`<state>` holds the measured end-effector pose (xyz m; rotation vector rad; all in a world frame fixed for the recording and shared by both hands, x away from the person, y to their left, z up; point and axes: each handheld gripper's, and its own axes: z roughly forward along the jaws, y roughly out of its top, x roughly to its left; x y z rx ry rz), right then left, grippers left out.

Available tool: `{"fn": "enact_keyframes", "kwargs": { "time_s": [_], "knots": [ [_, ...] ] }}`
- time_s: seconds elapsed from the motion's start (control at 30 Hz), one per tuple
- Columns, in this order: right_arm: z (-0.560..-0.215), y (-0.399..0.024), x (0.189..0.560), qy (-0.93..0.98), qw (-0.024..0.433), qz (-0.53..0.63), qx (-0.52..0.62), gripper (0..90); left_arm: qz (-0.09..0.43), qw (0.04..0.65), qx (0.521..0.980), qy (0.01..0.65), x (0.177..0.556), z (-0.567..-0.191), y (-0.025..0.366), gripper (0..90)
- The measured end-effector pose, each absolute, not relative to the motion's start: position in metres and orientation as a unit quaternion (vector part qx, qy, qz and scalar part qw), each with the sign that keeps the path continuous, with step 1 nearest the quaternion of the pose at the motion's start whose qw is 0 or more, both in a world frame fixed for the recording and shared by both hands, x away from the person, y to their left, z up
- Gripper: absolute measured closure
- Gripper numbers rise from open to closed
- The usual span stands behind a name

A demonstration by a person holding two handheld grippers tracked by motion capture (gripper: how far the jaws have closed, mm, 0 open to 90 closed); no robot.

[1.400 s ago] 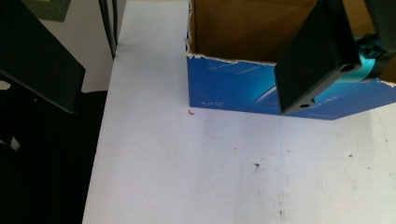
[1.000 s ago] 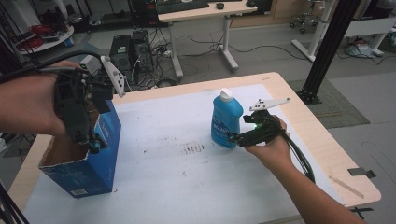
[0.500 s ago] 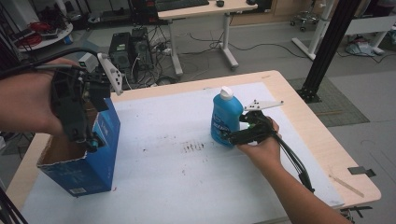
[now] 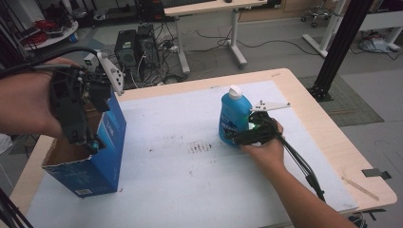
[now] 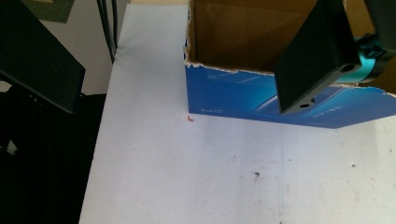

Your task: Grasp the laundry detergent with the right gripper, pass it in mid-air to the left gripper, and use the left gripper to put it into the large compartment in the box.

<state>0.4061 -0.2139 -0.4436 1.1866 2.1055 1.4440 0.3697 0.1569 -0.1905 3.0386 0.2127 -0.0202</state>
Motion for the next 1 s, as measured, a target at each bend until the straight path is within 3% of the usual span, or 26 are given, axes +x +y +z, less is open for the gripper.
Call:
{"fn": "enact_keyframes", "kwargs": {
  "time_s": [0.3,0.37,0.47,1.0],
  "knots": [
    [-0.4436,-0.2105,0.4062,0.728,0.176,0.521,0.409,2.2,-0.007,0.048,0.996,0.069,0.3706,-0.1909,0.158,1.7],
    [-0.4427,-0.21,0.4056,0.729,0.177,0.521,0.407,5.3,-0.007,0.048,0.996,0.07,0.3708,-0.1911,0.1583,1.7],
    [-0.4404,-0.2093,0.4036,0.731,0.18,0.529,0.391,17.3,-0.006,0.049,0.996,0.07,0.3709,-0.1912,0.1585,1.7],
    [-0.4396,-0.2102,0.4046,0.731,0.179,0.526,0.397,27.3,-0.006,0.047,0.996,0.071,0.37,-0.1913,0.1595,1.7]
  ]
}}
